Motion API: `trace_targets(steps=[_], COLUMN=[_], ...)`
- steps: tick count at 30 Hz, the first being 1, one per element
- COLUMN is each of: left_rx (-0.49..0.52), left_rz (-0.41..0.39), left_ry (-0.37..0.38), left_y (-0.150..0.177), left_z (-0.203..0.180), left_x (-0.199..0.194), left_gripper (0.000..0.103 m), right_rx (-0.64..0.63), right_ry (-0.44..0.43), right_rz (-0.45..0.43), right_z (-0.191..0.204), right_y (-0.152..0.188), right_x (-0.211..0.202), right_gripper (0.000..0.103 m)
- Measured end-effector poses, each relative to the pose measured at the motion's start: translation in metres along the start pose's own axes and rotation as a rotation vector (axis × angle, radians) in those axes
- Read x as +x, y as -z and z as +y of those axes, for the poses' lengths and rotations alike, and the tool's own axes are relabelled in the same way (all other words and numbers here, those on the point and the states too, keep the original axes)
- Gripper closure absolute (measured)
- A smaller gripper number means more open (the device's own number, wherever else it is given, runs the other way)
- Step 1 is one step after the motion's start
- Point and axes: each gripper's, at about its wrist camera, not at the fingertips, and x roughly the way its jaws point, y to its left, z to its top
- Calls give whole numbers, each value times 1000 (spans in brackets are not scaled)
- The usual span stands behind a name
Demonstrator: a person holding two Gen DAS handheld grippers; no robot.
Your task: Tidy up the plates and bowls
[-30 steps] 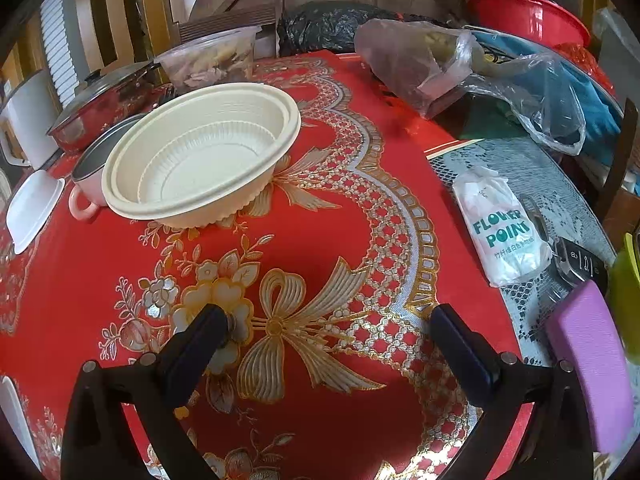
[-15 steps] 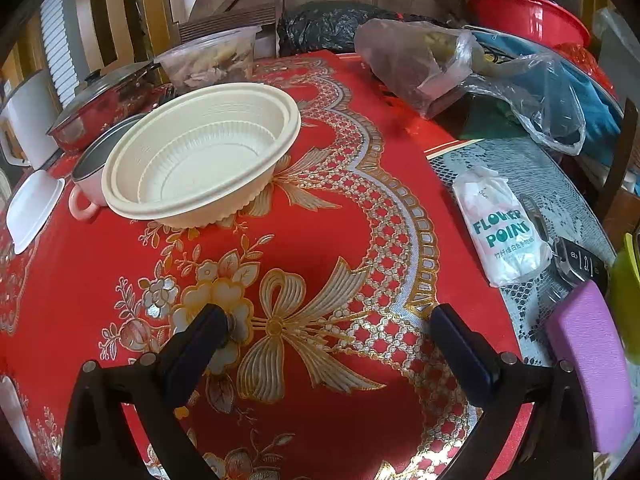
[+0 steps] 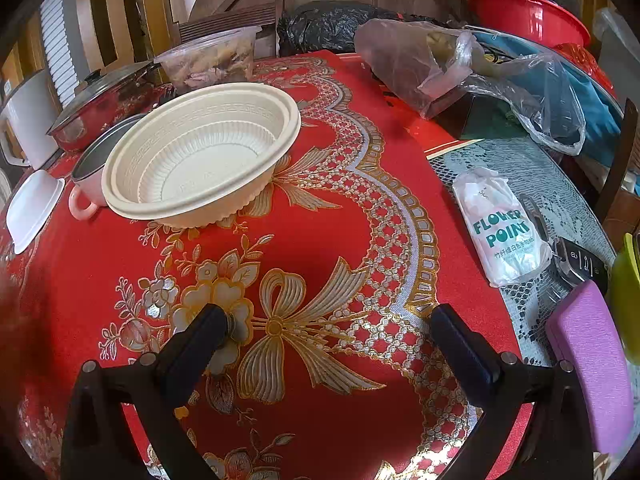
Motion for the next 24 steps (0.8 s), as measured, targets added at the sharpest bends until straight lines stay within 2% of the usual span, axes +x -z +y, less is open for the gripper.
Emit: trace_targets(steps=[7, 12, 17, 24], left_rx=[109, 104, 68, -16], left_rz=[-123, -71, -75, -40], left_ry=[-3, 22, 61, 58], left_y=[8, 15, 13, 13], left_z=[-16, -13, -9, 5], left_x=[7, 22, 24, 31], left_gripper=[9, 8, 6, 6], right_rx=[0, 0, 0, 0], right_ry=[0, 0, 0, 0], right_rz=[0, 0, 0, 0], right_z=[0, 0, 0, 0], right_y=[0, 0, 0, 0], right_x=[0, 0, 0, 0], right_gripper=[0, 0, 0, 0])
